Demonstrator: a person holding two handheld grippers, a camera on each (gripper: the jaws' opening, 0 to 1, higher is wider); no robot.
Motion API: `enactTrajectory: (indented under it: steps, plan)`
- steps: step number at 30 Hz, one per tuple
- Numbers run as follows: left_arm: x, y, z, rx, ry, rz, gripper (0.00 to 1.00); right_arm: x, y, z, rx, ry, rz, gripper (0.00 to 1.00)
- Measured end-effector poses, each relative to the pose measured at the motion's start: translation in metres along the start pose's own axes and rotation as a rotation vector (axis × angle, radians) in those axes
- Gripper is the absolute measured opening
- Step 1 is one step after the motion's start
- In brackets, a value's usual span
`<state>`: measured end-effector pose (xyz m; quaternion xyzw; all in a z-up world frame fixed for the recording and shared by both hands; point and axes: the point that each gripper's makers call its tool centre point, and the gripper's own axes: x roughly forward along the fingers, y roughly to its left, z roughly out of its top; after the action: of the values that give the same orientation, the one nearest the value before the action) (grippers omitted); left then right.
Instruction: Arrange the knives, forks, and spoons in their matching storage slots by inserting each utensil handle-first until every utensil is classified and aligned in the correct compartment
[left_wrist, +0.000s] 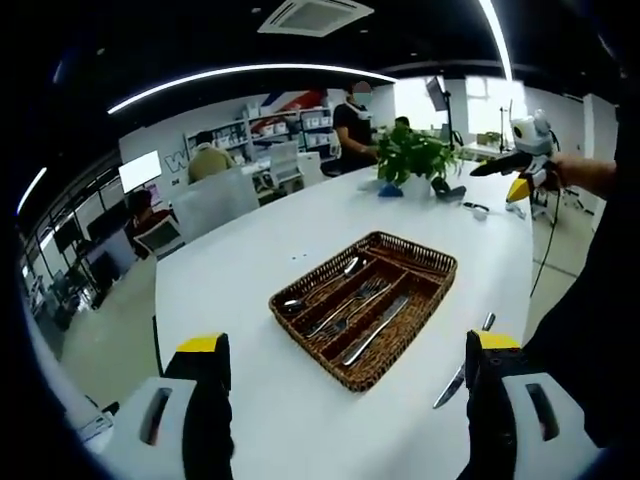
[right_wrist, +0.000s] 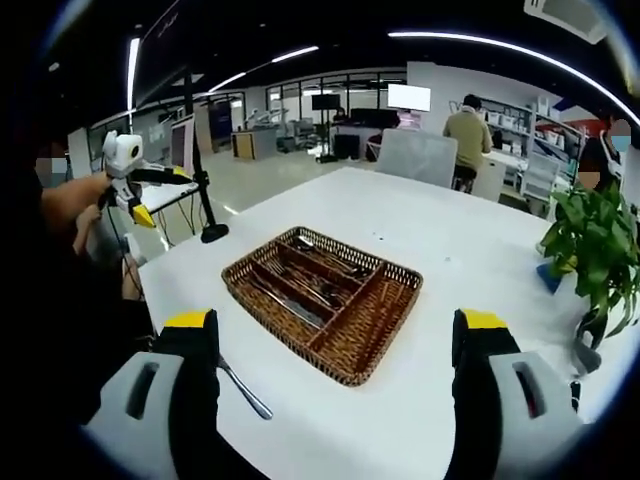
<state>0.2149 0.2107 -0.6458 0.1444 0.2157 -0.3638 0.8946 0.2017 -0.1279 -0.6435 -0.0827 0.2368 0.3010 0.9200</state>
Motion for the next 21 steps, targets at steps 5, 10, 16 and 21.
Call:
enactTrajectory:
  steps: [5, 10, 16, 21]
  plan:
    - [0.003, -0.007, 0.002, 0.020, 0.002, -0.015, 0.99, 0.001, 0.002, -0.002, -0.003, 0.011, 0.002, 1.00]
    - [-0.001, -0.008, 0.006, 0.058, 0.014, -0.020, 0.99, 0.001, 0.003, -0.001, 0.000, 0.010, 0.002, 1.00]
    - [0.001, -0.010, 0.014, 0.093, 0.016, -0.038, 0.98, 0.001, 0.006, -0.001, -0.007, 0.007, 0.014, 1.00]
    - [0.009, -0.025, 0.012, 0.180, 0.037, -0.071, 0.99, 0.005, 0.011, 0.006, 0.017, -0.010, 0.033, 1.00]
